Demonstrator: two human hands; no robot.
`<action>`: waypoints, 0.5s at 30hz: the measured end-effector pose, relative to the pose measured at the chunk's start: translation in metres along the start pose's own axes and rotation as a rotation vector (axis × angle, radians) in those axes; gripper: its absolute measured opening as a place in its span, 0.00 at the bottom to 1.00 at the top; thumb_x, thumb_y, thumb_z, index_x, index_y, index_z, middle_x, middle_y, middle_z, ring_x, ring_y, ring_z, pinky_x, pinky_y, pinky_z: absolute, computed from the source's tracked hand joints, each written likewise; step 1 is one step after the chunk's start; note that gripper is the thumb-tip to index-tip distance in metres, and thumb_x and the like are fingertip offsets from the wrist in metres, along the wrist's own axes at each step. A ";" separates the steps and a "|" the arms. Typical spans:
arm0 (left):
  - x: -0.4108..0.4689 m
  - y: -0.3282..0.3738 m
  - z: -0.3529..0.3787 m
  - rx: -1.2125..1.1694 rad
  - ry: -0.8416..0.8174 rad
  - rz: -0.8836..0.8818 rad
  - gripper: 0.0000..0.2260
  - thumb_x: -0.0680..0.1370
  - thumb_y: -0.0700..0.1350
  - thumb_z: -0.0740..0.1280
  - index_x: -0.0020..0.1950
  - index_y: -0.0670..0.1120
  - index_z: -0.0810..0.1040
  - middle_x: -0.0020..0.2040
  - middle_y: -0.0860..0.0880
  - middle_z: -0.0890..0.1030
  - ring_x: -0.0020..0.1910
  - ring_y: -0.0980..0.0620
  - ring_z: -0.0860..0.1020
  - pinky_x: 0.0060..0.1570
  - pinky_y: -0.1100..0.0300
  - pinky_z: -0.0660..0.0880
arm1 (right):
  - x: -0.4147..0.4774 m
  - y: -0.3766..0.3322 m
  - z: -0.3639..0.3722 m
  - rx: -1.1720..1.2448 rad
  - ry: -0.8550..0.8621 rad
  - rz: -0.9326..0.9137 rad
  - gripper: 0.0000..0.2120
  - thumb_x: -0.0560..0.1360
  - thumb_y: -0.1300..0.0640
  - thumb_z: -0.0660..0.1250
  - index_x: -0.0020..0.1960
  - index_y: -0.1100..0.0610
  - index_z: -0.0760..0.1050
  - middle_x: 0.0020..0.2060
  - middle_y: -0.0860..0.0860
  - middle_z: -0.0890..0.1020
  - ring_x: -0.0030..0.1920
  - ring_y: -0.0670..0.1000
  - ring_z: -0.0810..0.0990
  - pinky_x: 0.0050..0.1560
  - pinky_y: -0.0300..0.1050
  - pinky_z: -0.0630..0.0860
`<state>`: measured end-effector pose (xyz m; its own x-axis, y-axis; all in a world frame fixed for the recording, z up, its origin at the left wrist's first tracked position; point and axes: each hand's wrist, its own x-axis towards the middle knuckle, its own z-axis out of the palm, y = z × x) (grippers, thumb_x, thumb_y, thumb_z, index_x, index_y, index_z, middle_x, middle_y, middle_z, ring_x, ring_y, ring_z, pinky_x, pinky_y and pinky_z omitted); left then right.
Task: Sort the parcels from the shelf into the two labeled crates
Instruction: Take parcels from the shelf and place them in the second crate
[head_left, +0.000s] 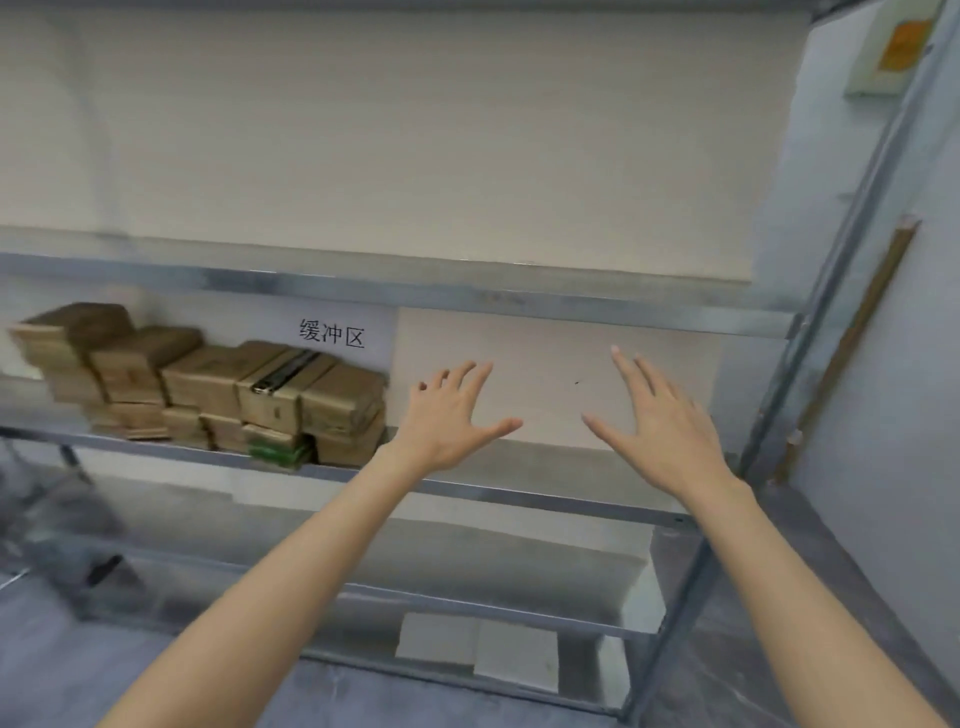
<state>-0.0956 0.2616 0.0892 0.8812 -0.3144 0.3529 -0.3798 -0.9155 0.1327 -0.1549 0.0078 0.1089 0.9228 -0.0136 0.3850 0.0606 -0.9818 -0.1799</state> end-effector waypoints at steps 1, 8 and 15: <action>0.000 -0.023 -0.001 0.016 -0.001 -0.027 0.40 0.73 0.74 0.52 0.79 0.54 0.52 0.78 0.51 0.58 0.74 0.47 0.59 0.68 0.45 0.59 | 0.012 -0.017 0.010 0.016 -0.008 -0.024 0.40 0.75 0.29 0.54 0.79 0.41 0.40 0.79 0.51 0.55 0.76 0.56 0.59 0.71 0.59 0.63; 0.010 -0.172 0.003 0.128 -0.002 -0.144 0.42 0.71 0.76 0.51 0.79 0.55 0.53 0.77 0.53 0.60 0.73 0.48 0.60 0.65 0.47 0.60 | 0.094 -0.132 0.091 0.060 -0.080 -0.116 0.41 0.75 0.30 0.56 0.80 0.43 0.42 0.79 0.50 0.53 0.77 0.55 0.57 0.70 0.57 0.62; 0.032 -0.287 0.040 0.129 -0.047 -0.212 0.44 0.69 0.77 0.52 0.79 0.54 0.52 0.78 0.52 0.59 0.74 0.47 0.58 0.67 0.47 0.60 | 0.160 -0.220 0.185 0.098 -0.183 -0.167 0.44 0.74 0.31 0.60 0.80 0.43 0.41 0.79 0.53 0.55 0.76 0.56 0.58 0.68 0.56 0.65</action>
<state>0.0528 0.5046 0.0248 0.9506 -0.1207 0.2861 -0.1490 -0.9857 0.0791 0.0498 0.2561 0.0428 0.9499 0.1899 0.2483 0.2459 -0.9444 -0.2183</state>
